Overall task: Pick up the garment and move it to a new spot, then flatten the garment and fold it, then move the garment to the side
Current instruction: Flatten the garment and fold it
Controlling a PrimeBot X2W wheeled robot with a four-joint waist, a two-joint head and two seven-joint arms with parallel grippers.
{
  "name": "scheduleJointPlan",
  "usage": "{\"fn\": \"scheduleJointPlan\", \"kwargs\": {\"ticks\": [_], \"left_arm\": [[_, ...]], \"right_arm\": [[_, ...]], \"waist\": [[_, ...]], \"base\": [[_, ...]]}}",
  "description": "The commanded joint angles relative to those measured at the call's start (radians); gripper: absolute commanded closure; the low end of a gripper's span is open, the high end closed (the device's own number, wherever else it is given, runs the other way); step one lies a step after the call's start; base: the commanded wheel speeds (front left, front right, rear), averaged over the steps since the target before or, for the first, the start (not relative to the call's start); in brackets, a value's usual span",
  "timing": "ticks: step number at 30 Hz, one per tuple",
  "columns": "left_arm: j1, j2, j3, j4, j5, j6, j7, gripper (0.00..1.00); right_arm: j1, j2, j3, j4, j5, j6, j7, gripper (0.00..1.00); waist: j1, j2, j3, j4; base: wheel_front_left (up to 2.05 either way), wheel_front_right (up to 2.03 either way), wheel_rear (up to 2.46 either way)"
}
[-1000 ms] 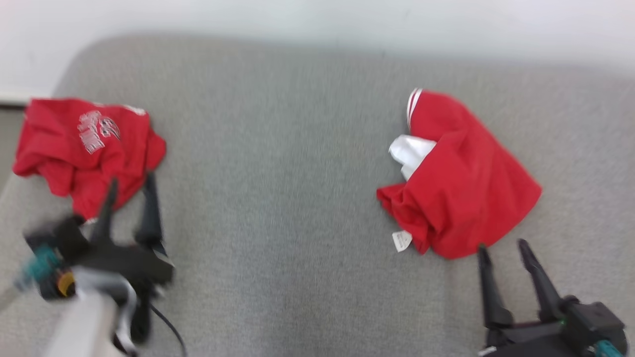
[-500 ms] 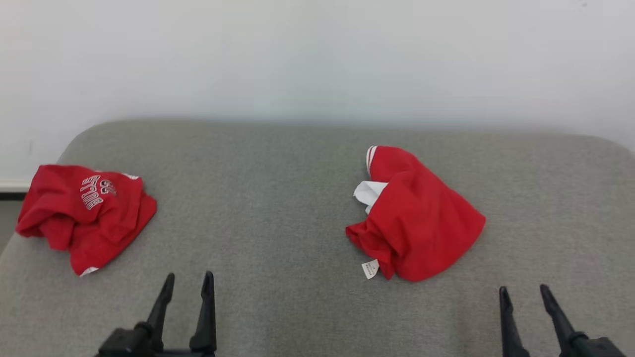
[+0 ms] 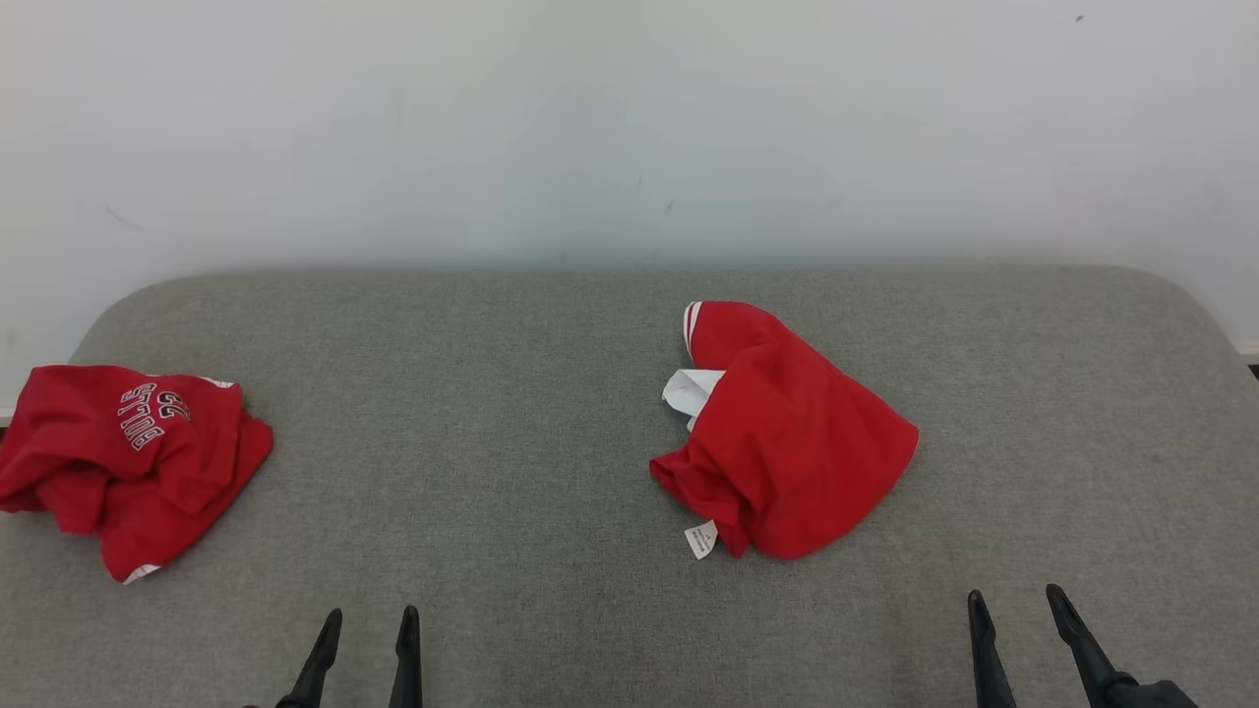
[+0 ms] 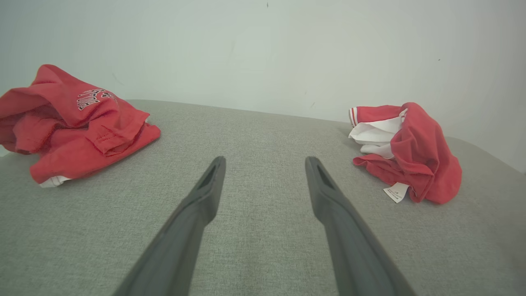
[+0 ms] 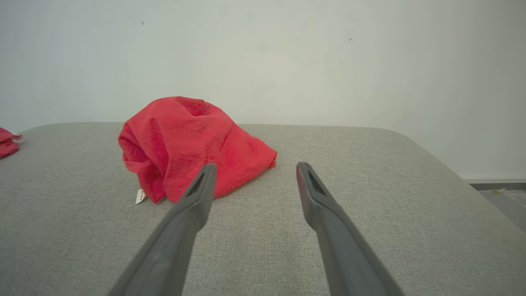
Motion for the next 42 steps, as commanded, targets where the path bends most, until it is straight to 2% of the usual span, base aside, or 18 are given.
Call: {"fn": "scheduleJointPlan", "kwargs": {"ticks": [1, 8, 12, 16, 20, 21, 24, 29, 36, 39, 42], "left_arm": [[0.012, -0.003, 0.007, 0.003, 0.014, -0.005, -0.003, 0.00], [0.001, -0.010, 0.023, 0.016, 0.036, -0.014, -0.003, 0.00], [-0.038, -0.013, 0.022, 0.091, 0.014, -0.010, 0.001, 0.00], [-0.143, -0.014, 0.019, 0.144, -0.022, 0.000, 0.089, 0.00], [-0.293, -0.011, -0.012, 0.191, -0.029, -0.002, 0.256, 0.00], [-0.293, -0.011, -0.012, 0.191, -0.029, -0.002, 0.256, 0.00], [-0.394, -0.006, -0.009, 0.236, -0.059, 0.002, 0.366, 0.00], [-0.535, 0.009, 0.018, 0.310, -0.111, 0.019, 0.484, 0.00], [-0.677, 0.065, 0.047, 0.411, -0.120, 0.055, 0.559, 0.00], [-0.726, 0.082, 0.048, 0.459, -0.122, 0.059, 0.593, 0.00], [-0.783, 0.078, 0.038, 0.507, -0.130, 0.054, 0.631, 0.00]], "right_arm": [[-0.002, -0.001, -0.004, 0.005, -0.006, 0.003, -0.006, 0.00], [-0.014, -0.001, -0.003, 0.018, 0.010, 0.003, -0.013, 0.00], [-0.022, -0.001, 0.012, 0.018, 0.017, 0.003, -0.011, 0.00], [-0.030, -0.001, 0.036, 0.008, 0.026, 0.003, -0.005, 0.00], [-0.039, -0.001, 0.066, -0.002, 0.039, 0.003, -0.001, 0.00], [-0.039, -0.001, 0.066, -0.002, 0.039, 0.003, -0.001, 0.00], [-0.048, -0.001, 0.103, -0.007, 0.048, 0.003, 0.002, 0.00], [-0.073, -0.001, 0.152, -0.021, 0.066, 0.003, -0.001, 0.00], [-0.112, 0.000, 0.197, -0.009, 0.103, 0.002, -0.022, 0.00], [-0.120, 0.000, 0.197, -0.004, 0.117, 0.002, -0.034, 0.00], [-0.113, 0.001, 0.175, -0.009, 0.124, 0.002, -0.045, 0.00]], "waist": [[0.0000, 0.0000, 0.002, 0.000], [0.0000, 0.0000, 0.006, 0.003], [0.0000, 0.0000, 0.011, -0.010], [0.0000, 0.0000, 0.026, -0.036], [0.0000, 0.0000, 0.045, -0.080], [0.0000, 0.0000, 0.045, -0.080], [0.0000, 0.0000, 0.067, -0.143], [0.0000, 0.0000, 0.131, -0.279], [0.0000, 0.0000, 0.241, -0.462], [0.0000, 0.0000, 0.279, -0.516], [0.0000, 0.0000, 0.317, -0.523]], "base": [[0.00, 0.00, 0.00], [0.00, 0.00, 0.00], [0.00, 0.00, 0.00], [0.00, 0.00, 0.00], [0.00, 0.00, 0.00], [0.00, 0.00, 0.00], [0.00, 0.00, 0.00], [0.00, 0.00, 0.00], [0.00, 0.00, 0.00], [0.00, 0.00, 0.00], [0.00, 0.00, 0.00]]}}
